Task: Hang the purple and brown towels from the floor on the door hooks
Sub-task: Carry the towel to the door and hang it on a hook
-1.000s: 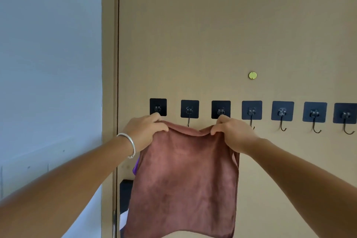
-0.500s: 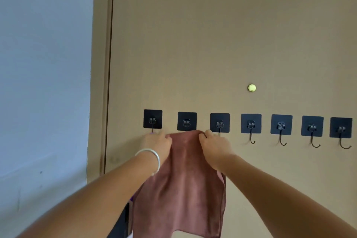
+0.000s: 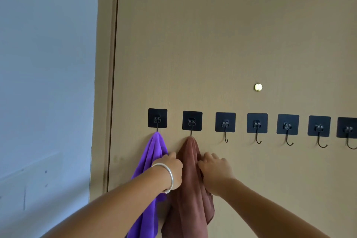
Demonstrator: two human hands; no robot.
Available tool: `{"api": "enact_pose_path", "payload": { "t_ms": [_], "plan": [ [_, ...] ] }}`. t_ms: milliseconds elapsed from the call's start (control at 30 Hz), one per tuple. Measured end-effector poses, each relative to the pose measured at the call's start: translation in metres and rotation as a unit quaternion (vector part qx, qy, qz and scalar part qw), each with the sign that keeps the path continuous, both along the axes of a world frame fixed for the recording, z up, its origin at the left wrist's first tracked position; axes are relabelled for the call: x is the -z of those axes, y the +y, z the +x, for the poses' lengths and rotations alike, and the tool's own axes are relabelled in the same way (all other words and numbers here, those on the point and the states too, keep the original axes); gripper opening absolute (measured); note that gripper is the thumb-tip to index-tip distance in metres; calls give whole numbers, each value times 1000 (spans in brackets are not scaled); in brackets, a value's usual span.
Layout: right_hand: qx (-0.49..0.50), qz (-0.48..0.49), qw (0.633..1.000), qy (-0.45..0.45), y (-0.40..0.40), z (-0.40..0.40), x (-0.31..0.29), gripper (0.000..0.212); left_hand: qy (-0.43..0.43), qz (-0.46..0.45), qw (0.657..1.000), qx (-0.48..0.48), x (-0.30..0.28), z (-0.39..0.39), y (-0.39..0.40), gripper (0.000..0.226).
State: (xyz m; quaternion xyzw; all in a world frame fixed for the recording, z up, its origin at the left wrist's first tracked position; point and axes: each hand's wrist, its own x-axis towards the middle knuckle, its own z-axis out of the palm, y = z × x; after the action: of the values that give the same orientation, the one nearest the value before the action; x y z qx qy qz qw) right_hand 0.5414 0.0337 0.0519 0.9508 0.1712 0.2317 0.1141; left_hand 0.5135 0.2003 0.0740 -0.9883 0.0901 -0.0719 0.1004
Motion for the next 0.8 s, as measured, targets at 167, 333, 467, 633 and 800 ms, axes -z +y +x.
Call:
{"api": "enact_pose_path", "payload": {
  "t_ms": [167, 333, 467, 633, 800],
  "plan": [
    [-19, 52, 997, -49, -23, -2, 2, 30, -182, -22, 983, 6, -32, -9, 4, 26],
    [10, 89, 994, -70, -61, -17, 2, 40, -311, -98, 941, 89, -45, -10, -14, 18],
    [79, 94, 990, -75, -103, -43, -1, 42, -326, -92, 923, 182, -40, -8, -52, 22],
    [196, 121, 970, -74, -166, -94, -5, 46, -289, -107, 916, 257, -24, -5, -115, 28],
    [309, 140, 938, -69, -225, -165, -2, 46, -248, -129, 901, 333, -2, -13, -182, 42]
  ]
}}
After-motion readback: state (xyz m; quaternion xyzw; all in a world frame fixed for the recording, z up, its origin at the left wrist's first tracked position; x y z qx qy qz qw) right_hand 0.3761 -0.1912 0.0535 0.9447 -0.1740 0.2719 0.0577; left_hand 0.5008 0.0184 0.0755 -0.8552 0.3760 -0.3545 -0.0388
